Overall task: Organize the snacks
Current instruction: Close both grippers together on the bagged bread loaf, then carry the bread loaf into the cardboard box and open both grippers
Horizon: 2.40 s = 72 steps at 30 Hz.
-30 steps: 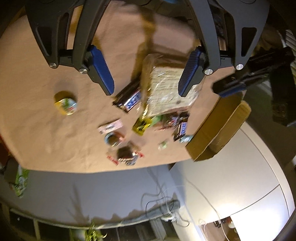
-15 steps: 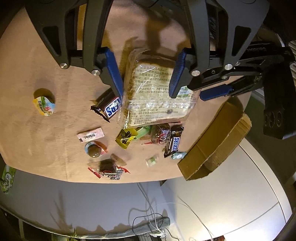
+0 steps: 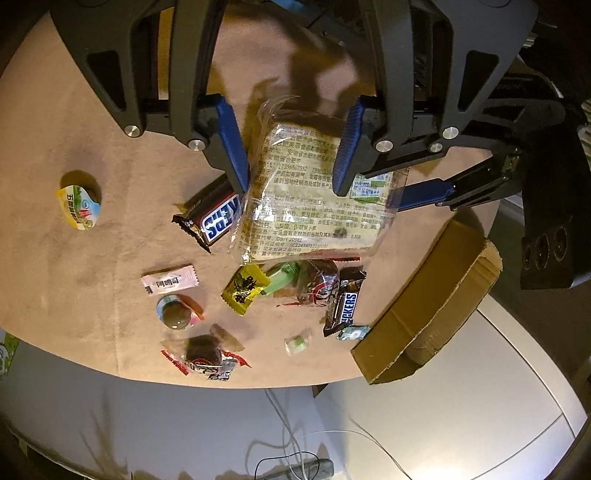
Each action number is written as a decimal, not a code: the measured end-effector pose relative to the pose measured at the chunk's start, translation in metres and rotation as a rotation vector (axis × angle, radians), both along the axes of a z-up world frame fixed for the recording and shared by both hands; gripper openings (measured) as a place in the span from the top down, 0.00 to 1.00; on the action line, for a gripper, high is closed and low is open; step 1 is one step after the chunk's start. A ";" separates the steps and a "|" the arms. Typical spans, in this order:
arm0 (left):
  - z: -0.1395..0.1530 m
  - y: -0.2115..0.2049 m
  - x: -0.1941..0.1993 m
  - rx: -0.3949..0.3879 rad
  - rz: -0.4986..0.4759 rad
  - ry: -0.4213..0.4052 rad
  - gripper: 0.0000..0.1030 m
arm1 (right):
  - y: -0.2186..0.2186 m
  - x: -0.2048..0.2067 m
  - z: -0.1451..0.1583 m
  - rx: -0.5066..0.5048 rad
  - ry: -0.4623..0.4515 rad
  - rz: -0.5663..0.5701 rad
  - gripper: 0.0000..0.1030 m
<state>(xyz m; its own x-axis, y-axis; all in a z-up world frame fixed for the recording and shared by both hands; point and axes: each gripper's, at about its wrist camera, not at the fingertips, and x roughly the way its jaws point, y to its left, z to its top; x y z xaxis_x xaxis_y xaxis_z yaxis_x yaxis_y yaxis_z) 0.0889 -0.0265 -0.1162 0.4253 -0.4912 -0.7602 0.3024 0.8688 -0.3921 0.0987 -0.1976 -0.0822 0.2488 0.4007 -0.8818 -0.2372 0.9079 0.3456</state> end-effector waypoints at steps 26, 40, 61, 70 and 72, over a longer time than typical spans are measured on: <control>0.070 0.096 -0.001 0.029 0.170 -0.211 0.45 | 0.098 0.033 0.063 0.056 -0.139 0.126 0.54; 0.065 0.176 0.020 0.086 0.298 -0.211 0.46 | 0.195 0.081 0.050 0.118 -0.137 0.246 0.55; 0.038 0.214 0.034 0.133 0.362 -0.134 0.47 | 0.255 0.099 0.018 0.076 -0.110 0.330 0.55; 0.043 0.205 0.027 0.180 0.360 -0.175 0.47 | 0.243 0.090 0.027 0.020 -0.172 0.333 0.54; 0.045 0.202 0.024 0.180 0.360 -0.187 0.47 | 0.233 0.086 0.031 0.004 -0.188 0.330 0.54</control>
